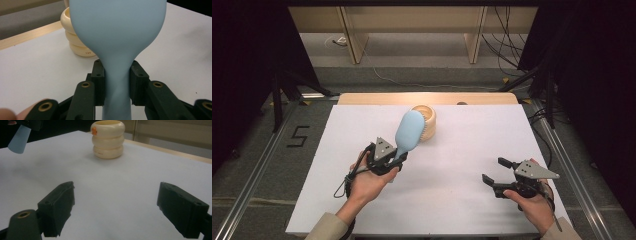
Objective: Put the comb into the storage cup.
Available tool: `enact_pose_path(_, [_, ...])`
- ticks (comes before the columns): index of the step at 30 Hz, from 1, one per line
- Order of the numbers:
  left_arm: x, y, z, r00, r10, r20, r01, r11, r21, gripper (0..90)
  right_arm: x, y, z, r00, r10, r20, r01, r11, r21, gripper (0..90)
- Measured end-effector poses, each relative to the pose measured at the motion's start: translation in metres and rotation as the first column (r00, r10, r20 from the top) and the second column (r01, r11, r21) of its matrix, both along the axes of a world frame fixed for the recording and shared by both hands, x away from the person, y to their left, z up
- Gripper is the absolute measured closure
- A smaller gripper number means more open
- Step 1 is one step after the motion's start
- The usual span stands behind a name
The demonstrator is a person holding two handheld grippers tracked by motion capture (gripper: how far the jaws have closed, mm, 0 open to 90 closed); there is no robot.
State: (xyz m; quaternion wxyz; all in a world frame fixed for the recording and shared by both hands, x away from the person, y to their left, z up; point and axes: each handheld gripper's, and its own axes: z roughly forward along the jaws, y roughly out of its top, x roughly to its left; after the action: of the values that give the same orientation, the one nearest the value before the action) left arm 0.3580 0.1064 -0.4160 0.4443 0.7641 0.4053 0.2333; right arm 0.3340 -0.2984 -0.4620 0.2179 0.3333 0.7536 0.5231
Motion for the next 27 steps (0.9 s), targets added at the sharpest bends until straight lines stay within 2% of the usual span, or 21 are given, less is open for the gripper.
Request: enact_pose_path(27, [-0.006,-0.016,0.000,0.9994,-0.031,0.017,0.031,0.9991,-0.028,69.6,0.000,0.004,0.000,1.0000,0.008,0.000,-0.008,1.0000,0.003,15.5])
